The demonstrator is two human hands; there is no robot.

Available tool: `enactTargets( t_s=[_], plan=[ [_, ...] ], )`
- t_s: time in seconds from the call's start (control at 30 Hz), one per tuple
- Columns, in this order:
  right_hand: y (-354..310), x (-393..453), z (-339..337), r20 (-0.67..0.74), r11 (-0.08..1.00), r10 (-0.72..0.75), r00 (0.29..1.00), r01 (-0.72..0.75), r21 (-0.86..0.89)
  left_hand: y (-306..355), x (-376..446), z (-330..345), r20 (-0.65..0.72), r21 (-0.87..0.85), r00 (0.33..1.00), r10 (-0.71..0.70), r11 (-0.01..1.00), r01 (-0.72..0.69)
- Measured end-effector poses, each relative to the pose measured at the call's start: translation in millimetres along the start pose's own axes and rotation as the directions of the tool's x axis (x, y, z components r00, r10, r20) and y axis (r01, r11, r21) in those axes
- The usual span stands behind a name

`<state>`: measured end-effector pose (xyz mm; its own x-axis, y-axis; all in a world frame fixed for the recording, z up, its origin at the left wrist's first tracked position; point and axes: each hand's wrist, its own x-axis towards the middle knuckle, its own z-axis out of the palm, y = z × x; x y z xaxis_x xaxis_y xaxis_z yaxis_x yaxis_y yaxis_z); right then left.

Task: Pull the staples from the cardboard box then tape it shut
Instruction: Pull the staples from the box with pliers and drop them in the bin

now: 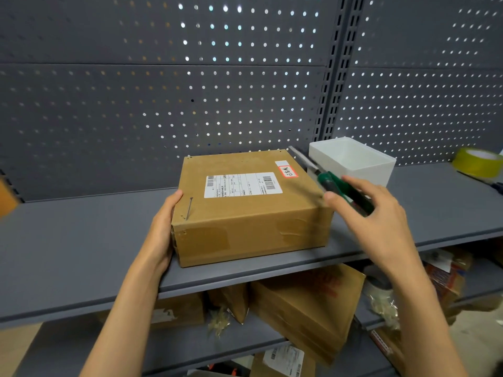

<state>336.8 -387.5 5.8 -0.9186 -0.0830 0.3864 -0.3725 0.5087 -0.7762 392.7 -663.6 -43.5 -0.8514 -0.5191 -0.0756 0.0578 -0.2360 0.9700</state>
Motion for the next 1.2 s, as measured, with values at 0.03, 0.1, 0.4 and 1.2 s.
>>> enactTargets(
  t_s=[0.03, 0.1, 0.4, 1.2],
  plan=[
    [-6.4, -4.0, 1.0, 0.056, 0.999, -0.039, 0.998, 0.039, 0.007, -0.3, 0.3, -0.3, 0.001, 0.0, 1.0, 0.003, 1.0, -0.003],
    [-16.8, -12.1, 6.6, 0.17, 0.996, -0.089, 0.981, 0.086, 0.023, -0.7, 0.8, -1.0, 0.001, -0.004, 1.0, 0.005, 1.0, -0.005],
    [-33.8, -35.1, 39.9, 0.469, 0.996, -0.089, 0.879, 0.087, 0.024, -1.7, 2.8, -2.5, 0.004, 0.0, 1.0, 0.01, 1.0, -0.01],
    [-37.5, -40.2, 64.3, 0.477, 0.991, -0.133, 0.869, 0.121, 0.056, -4.6, 5.1, -5.7, -0.01, 0.04, 1.0, -0.009, 0.999, 0.009]
  ],
)
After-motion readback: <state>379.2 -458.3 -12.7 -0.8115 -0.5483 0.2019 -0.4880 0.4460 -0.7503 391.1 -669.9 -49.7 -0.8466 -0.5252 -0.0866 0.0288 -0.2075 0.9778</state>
